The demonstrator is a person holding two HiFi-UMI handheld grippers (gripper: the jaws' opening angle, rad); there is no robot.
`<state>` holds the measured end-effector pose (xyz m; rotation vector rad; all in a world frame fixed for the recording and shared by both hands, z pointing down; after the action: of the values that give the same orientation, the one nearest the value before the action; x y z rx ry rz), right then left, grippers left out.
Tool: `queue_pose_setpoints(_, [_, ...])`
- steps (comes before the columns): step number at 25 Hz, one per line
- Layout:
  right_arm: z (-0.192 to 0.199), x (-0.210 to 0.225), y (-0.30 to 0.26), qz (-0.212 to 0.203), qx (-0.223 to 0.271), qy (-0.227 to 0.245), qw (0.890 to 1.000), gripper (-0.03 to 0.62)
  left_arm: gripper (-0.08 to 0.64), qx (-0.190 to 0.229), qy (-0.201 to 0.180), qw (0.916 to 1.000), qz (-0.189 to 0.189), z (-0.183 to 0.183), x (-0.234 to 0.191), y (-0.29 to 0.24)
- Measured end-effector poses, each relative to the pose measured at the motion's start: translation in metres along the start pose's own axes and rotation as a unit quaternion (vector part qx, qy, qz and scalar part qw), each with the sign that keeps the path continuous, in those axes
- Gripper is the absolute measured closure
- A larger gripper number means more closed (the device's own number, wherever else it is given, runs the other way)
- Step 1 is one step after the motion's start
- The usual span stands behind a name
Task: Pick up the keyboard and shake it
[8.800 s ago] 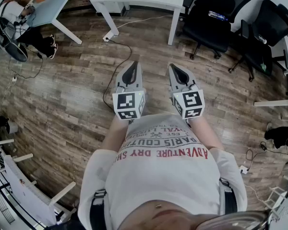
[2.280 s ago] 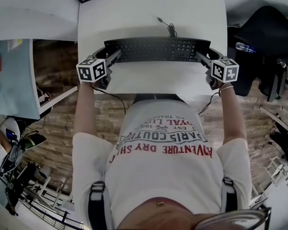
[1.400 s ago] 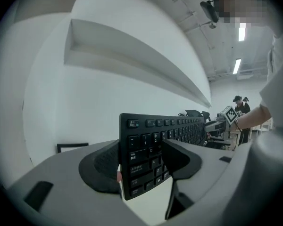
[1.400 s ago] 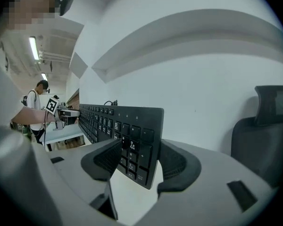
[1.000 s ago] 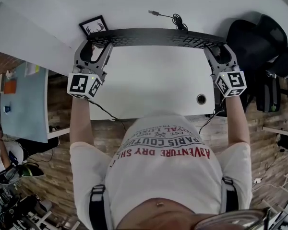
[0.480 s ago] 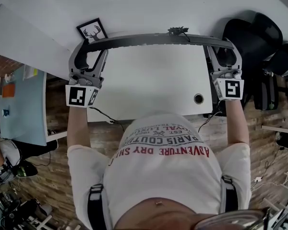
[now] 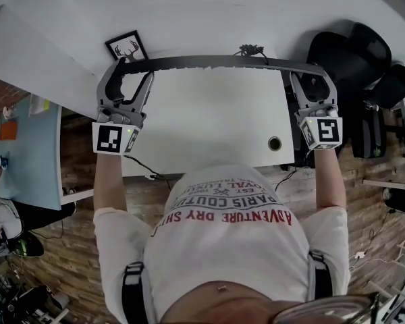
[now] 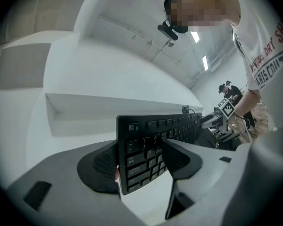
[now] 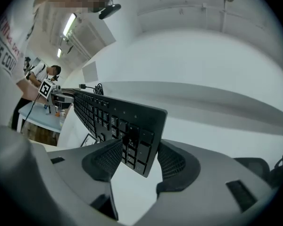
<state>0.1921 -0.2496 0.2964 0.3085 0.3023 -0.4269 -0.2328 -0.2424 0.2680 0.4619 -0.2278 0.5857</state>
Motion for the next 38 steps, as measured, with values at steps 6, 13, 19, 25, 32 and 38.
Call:
queue_pose_setpoints(6, [0.04, 0.006, -0.003, -0.022, -0.088, -0.094, 0.991, 0.344, 0.285, -0.04, -0.014, 0.999, 0.012, 0.0, 0.013, -0.011])
queue_pose_setpoints(13, [0.084, 0.009, 0.003, -0.011, -0.1, -0.131, 0.986, 0.344, 0.284, -0.025, -0.045, 0.9986, 0.006, -0.003, 0.04, -0.022])
queue_pose_setpoints(19, [0.089, 0.019, 0.011, -0.001, -0.081, -0.137, 0.987, 0.344, 0.279, 0.024, -0.011, 0.9995, -0.016, -0.01, 0.067, -0.004])
queue_pose_setpoints(25, [0.084, 0.028, 0.023, 0.009, -0.069, -0.129, 0.989, 0.344, 0.279, 0.031, -0.041, 0.9987, 0.004, -0.014, 0.09, 0.011])
queue_pose_setpoints(32, [0.075, 0.023, 0.023, -0.005, -0.079, -0.101, 0.992, 0.344, 0.276, 0.015, 0.016, 0.9996, -0.017, -0.007, 0.077, 0.009])
queue_pose_setpoints(38, [0.061, 0.006, 0.017, -0.033, -0.093, -0.067, 0.993, 0.344, 0.276, -0.027, 0.086, 0.996, 0.001, 0.02, 0.04, 0.01])
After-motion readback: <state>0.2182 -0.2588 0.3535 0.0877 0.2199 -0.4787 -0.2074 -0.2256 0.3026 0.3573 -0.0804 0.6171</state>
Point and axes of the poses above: the fingertips, and each gripper's own axes: y backward along the fingers, x to its right, z out of its underside, the point moved 6 cm from there along y, backward along the fingers, and after that the axes turned 7 degrees about x, right-handed, at the moved point
